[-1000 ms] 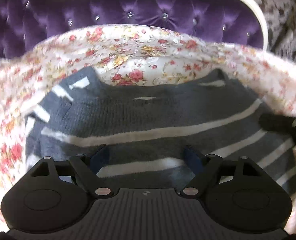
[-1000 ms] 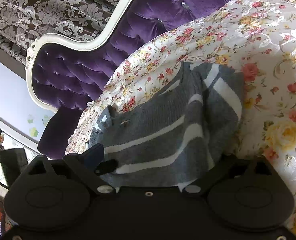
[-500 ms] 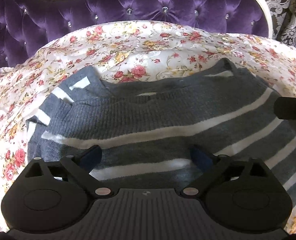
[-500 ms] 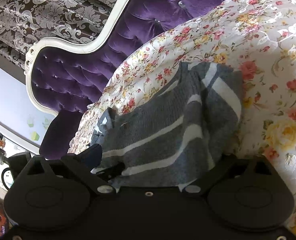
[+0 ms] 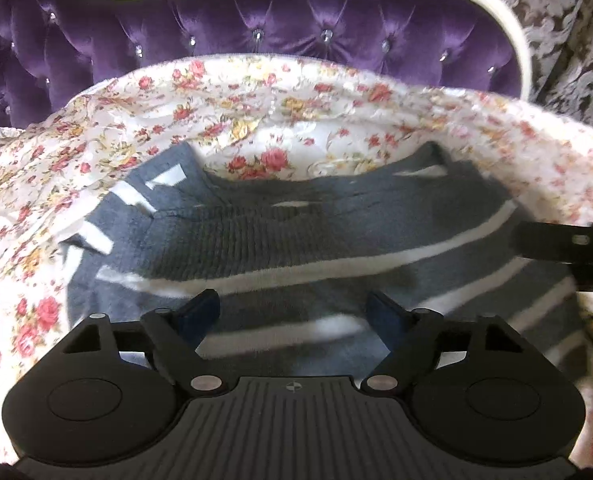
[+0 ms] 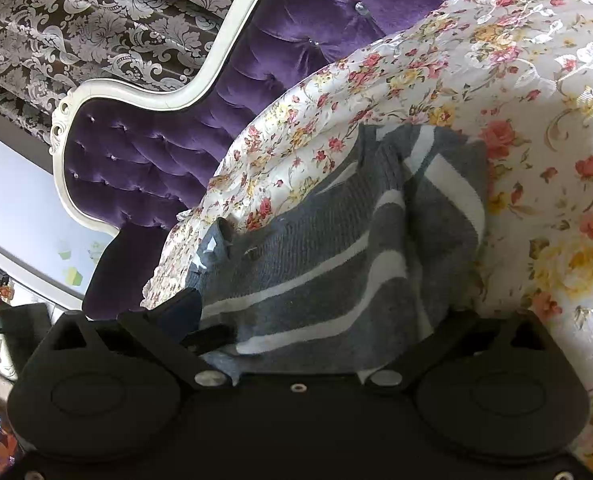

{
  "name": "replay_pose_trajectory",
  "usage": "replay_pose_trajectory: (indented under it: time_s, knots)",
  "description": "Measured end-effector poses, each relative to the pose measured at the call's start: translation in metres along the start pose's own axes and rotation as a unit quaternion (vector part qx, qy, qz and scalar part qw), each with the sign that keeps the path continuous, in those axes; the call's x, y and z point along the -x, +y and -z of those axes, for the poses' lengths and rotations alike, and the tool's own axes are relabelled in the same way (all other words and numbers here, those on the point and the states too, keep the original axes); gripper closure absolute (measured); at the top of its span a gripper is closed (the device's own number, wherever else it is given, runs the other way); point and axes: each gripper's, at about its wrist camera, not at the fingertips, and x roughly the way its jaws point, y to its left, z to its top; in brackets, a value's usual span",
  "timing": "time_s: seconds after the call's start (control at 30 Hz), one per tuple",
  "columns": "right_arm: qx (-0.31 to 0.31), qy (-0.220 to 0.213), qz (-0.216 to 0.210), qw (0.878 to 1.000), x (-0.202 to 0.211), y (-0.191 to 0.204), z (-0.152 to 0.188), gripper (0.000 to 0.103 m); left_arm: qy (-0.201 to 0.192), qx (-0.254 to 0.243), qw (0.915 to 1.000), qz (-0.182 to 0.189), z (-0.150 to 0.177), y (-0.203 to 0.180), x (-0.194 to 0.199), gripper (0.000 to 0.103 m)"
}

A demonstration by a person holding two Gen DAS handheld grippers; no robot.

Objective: Fold small clothes

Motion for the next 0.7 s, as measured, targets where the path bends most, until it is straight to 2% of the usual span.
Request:
replay_pose_trajectory:
  time_s: [0.13,0.27,0.5,0.6,0.7]
  knots:
    - [0.000,0.001,0.001,1.000,0.000,0.001,0.000,0.001,-0.003,-0.016,0.9998,0.008,0.022,-0.005,0.018,0.023]
    - [0.002,0.001,0.000,1.000,0.000,0.001,0.000,0.001,-0.002,-0.003,0.9999,0.015,0.042,-0.006,0.018,0.023]
    - [0.009,0.001,0.002,1.000,0.000,0.002,0.001,0.001,-0.010,-0.011,0.9999,0.003,0.047,-0.009,0.010,0.023]
    - [0.009,0.001,0.002,1.000,0.000,0.002,0.001,0.001,-0.028,0.007,0.9994,0.020,0.049,0.000,0.023,0.024]
    - [0.011,0.001,0.000,1.000,-0.001,0.002,0.002,0.001,-0.052,0.027,0.9981,0.021,0.052,0.015,0.038,0.024]
